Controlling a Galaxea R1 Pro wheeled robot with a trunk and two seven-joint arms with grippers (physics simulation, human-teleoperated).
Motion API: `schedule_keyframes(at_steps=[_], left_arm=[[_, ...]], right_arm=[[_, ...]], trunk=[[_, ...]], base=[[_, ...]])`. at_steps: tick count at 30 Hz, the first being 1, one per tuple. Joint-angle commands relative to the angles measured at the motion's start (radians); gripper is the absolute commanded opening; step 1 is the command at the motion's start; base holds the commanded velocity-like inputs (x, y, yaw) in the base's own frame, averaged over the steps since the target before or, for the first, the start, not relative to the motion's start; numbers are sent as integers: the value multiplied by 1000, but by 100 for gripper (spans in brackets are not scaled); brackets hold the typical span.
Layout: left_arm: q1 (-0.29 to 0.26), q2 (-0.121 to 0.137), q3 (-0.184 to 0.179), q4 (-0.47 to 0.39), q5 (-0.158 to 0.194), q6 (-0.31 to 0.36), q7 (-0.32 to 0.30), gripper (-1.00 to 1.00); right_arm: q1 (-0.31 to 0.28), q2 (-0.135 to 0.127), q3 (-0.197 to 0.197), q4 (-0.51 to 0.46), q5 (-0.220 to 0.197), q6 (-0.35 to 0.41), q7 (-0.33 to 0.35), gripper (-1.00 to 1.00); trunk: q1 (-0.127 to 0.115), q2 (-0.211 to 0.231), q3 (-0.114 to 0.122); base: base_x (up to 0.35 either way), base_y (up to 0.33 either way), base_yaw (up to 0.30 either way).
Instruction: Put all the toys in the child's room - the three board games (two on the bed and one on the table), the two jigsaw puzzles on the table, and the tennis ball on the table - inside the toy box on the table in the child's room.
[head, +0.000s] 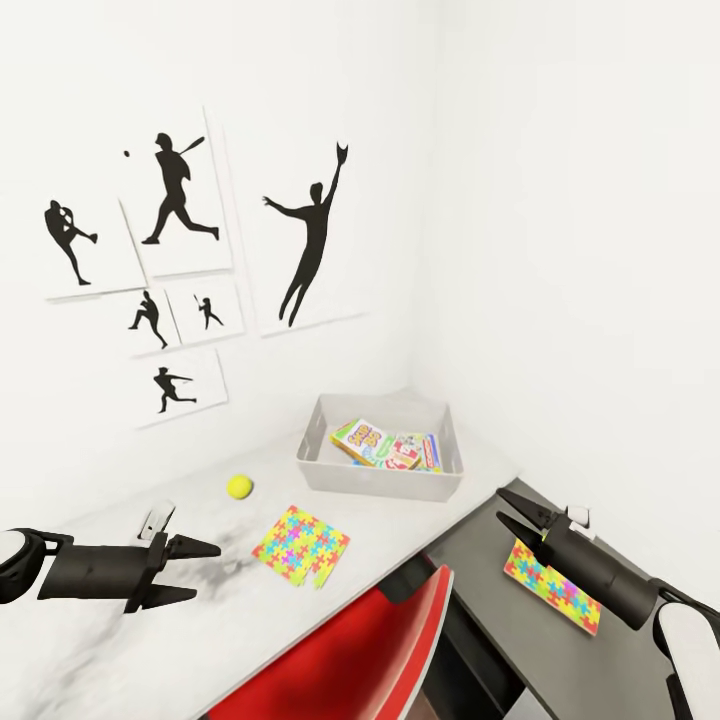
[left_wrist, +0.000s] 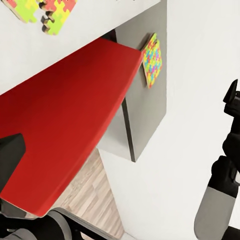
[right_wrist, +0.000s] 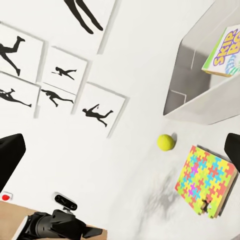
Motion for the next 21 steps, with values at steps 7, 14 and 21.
schedule_keyframes(at_steps=[7, 14, 21], left_arm=[[-2, 1, -3, 0, 9, -1, 10, 100], [-2, 1, -3, 0, 8, -1, 11, 100], [-2, 1, -3, 0, 7, -1, 11, 100]], right_arm=[[-1, 0, -1, 0, 6, 5, 7, 100], [-1, 0, -2, 0, 6, 5, 8, 100], [-1, 0, -2, 0, 6, 5, 7, 100]], trunk=[[1, -2, 9], [1, -2, 21], [1, -2, 33]], base=[[0, 0, 0], [0, 0, 0], [0, 0, 0]])
